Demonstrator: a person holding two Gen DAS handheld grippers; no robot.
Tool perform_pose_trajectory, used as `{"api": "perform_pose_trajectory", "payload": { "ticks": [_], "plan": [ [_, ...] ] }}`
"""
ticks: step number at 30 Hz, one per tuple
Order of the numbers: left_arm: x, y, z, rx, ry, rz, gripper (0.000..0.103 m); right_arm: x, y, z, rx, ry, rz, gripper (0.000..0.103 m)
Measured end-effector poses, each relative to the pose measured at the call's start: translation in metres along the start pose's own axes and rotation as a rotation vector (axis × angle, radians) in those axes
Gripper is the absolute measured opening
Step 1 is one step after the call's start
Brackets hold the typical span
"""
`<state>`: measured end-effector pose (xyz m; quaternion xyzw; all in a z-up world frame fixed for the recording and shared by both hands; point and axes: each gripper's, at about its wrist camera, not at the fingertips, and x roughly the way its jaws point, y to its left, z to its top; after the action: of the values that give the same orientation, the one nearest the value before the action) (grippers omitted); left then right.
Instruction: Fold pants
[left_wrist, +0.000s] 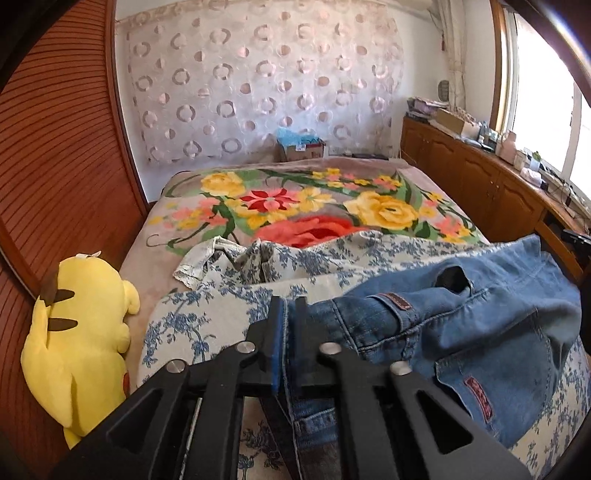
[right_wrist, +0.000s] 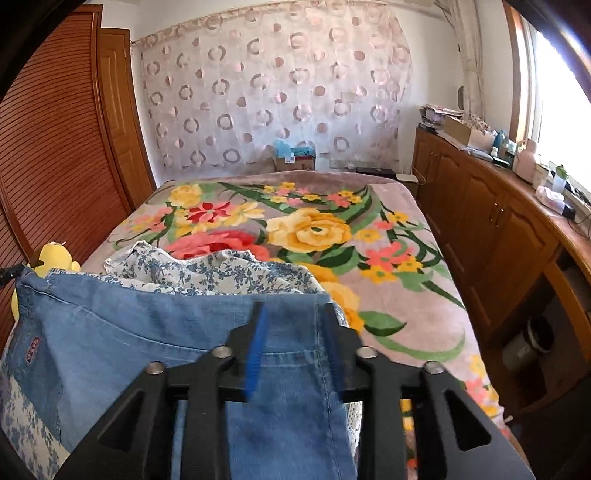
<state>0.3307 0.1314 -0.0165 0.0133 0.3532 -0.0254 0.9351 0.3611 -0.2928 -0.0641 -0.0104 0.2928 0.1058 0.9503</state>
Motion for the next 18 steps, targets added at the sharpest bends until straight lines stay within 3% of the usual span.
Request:
{"api": "perform_pose_trajectory", "payload": {
  "ticks": [2, 6, 8, 11, 18],
  "plan": [
    [-0.003, -0.002, -0.003, 0.011, -0.002, -0.006, 0.037, -0.006, 0.0, -0.008, 0.0, -0.002, 0.0, 0.042],
    [-0.014, -0.008, -0.011, 0.005, -0.001, -0.037, 0.05, -0.019, 0.001, -0.028, -0.004, 0.003, 0.009, 0.044],
    [-0.018, -0.009, -0.016, -0.008, -0.004, -0.055, 0.076, -0.026, 0.0, -0.034, -0.002, 0.012, 0.019, 0.046],
    [-0.029, -0.013, -0.024, -0.018, -0.031, -0.077, 0.08, -0.038, 0.001, -0.047, 0.002, 0.023, 0.024, 0.047],
    [-0.049, -0.031, -0.05, 0.001, -0.01, -0.13, 0.08, -0.064, 0.003, -0.07, 0.007, 0.054, 0.034, 0.049]
  ]
}}
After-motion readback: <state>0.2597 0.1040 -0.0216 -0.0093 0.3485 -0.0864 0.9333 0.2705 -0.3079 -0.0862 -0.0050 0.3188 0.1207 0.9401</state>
